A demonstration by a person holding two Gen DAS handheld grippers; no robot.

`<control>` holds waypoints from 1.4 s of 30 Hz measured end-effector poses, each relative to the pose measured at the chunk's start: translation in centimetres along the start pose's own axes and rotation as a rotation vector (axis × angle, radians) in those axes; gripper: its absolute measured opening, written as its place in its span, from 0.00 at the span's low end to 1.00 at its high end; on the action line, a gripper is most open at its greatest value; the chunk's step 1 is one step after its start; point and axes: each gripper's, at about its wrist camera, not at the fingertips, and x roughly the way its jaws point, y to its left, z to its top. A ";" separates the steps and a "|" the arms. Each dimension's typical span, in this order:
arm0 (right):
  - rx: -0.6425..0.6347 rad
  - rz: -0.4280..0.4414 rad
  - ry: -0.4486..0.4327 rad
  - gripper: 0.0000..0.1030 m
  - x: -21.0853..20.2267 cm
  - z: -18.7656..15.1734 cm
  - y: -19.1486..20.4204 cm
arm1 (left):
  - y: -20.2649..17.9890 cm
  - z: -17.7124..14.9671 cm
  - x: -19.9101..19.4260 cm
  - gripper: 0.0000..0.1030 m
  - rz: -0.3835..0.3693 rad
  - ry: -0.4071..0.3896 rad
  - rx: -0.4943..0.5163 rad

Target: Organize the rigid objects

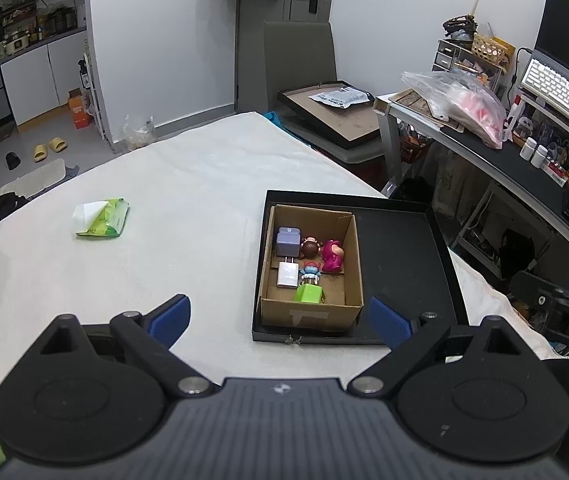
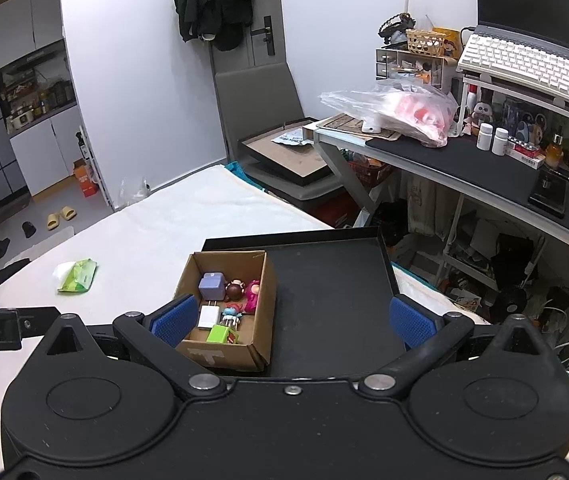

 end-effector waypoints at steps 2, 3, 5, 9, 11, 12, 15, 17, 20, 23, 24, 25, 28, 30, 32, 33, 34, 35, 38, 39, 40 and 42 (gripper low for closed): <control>-0.003 -0.006 0.002 1.00 0.0 0.0 0.1 | 0.0 0.0 0.0 0.93 -0.001 0.001 0.000; -0.006 -0.008 0.005 1.00 0.0 -0.1 0.2 | 0.0 0.0 0.0 0.93 -0.001 0.000 0.000; -0.013 -0.010 0.009 1.00 0.1 -0.1 0.3 | -0.1 0.0 0.0 0.93 -0.001 -0.001 0.005; -0.019 -0.019 0.013 1.00 0.2 0.0 0.4 | -0.2 0.0 -0.1 0.93 -0.002 -0.001 0.005; -0.023 -0.023 0.010 1.00 0.3 0.0 0.4 | -0.2 0.0 -0.1 0.93 -0.002 -0.001 0.007; -0.025 -0.026 0.009 1.00 0.3 0.0 0.5 | -0.2 0.0 -0.1 0.93 -0.001 -0.001 0.007; -0.026 -0.026 0.009 1.00 0.2 -0.1 0.5 | -0.2 0.0 -0.1 0.93 -0.001 -0.001 0.007; -0.027 -0.025 0.009 1.00 0.2 -0.1 0.5 | -0.2 0.0 -0.1 0.93 -0.002 -0.002 0.009; -0.029 -0.029 0.009 1.00 0.2 -0.1 0.6 | -0.2 0.0 -0.1 0.93 -0.001 -0.001 0.009; -0.029 -0.033 0.012 1.00 0.2 -0.1 0.5 | -0.3 0.0 -0.2 0.93 -0.002 -0.001 0.009; -0.028 -0.033 0.013 1.00 0.2 -0.1 0.5 | -0.3 0.0 -0.2 0.93 -0.002 -0.001 0.010; -0.026 -0.029 0.014 1.00 0.2 -0.1 0.5 | -0.3 0.0 -0.2 0.93 -0.002 -0.002 0.011; -0.022 -0.027 0.012 1.00 0.0 0.0 0.3 | -0.4 0.0 -0.2 0.93 -0.004 0.000 0.013; -0.022 -0.040 0.008 1.00 0.0 0.0 0.1 | -0.3 0.0 -0.2 0.93 -0.006 0.000 0.013; -0.018 -0.039 0.006 1.00 -0.1 0.0 0.0 | -0.3 0.0 -0.1 0.93 -0.006 0.002 0.015; -0.017 -0.041 0.005 1.00 -0.2 0.0 0.0 | -0.2 0.0 -0.1 0.93 -0.007 0.002 0.015; -0.018 -0.043 0.004 1.00 -0.2 0.0 0.0 | -0.2 0.0 -0.1 0.93 -0.007 0.003 0.015; -0.017 -0.045 0.005 1.00 -0.1 0.0 -0.1 | -0.2 0.0 -0.1 0.93 -0.007 0.003 0.015; -0.016 -0.053 0.006 1.00 -0.1 -0.1 -0.3 | -0.3 -0.1 -0.1 0.93 -0.008 0.003 0.016; -0.018 -0.057 0.007 1.00 0.0 -0.1 -0.2 | -0.2 -0.2 0.0 0.93 -0.009 0.003 0.017; -0.021 -0.061 0.008 1.00 0.0 -0.1 -0.2 | -0.2 -0.2 0.0 0.93 -0.008 0.004 0.017; -0.023 -0.059 0.011 1.00 0.1 -0.2 -0.2 | -0.2 -0.2 0.1 0.93 -0.009 0.006 0.017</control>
